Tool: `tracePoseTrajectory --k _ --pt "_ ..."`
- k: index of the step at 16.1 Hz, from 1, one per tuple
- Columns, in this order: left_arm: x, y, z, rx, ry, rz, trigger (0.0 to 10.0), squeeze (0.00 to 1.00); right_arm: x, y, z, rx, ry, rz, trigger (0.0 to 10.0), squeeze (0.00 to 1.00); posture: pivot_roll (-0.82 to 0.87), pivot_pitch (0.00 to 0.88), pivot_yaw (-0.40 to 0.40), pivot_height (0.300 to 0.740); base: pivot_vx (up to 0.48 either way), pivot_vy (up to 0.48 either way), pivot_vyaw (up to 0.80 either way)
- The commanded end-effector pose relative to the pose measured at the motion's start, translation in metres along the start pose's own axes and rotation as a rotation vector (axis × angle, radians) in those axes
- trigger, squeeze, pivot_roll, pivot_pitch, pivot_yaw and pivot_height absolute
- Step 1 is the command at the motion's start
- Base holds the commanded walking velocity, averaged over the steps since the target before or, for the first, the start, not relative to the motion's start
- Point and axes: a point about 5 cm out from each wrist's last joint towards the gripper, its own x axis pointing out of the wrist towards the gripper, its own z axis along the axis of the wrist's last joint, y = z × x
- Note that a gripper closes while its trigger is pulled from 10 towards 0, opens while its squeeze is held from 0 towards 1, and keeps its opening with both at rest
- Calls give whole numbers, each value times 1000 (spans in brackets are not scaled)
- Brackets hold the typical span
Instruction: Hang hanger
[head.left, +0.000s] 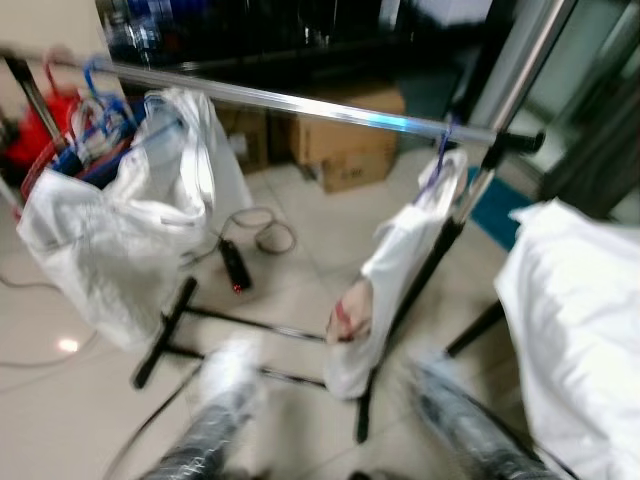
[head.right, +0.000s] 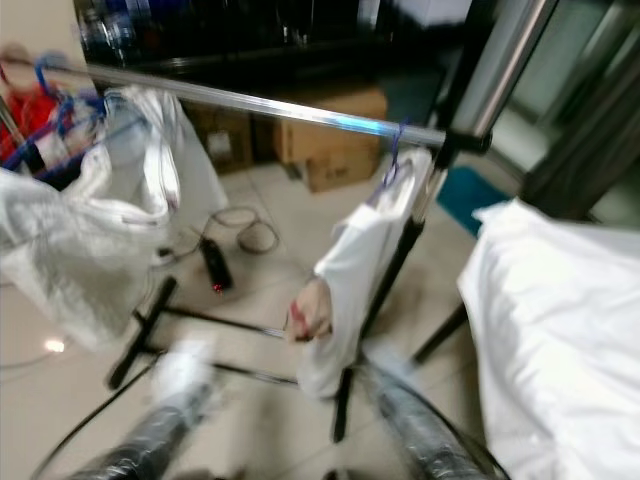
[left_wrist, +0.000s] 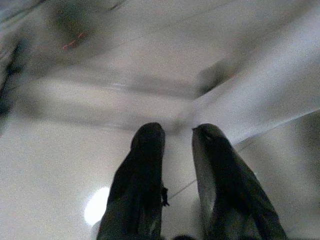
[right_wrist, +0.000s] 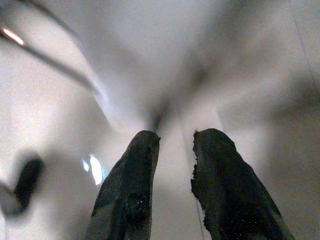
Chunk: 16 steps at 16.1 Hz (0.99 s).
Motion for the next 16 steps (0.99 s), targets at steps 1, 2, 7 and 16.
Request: tracePoseTrajectory --k 1,2,7,16 --pt "-7 20 -19 -6 65 57 10000 0 -8 -14 -23 7 73 -35 10000 0 126 0 -81 740 0 0 0" --pt "-7 20 -19 -4 66 57 10000 0 -8 -14 -23 8 73 -35 10000 0 126 0 -81 740 0 0 0" --pt "-7 21 -17 11 60 64 10000 0 -10 -30 -16 9 32 -164 10000 0 123 0 -73 740 0 0 0" --pt "-14 26 -3 151 -177 25 10000 514 -31 -66 -21 -45 -110 -368 10000 0 87 23 -63 740 0 0 0"
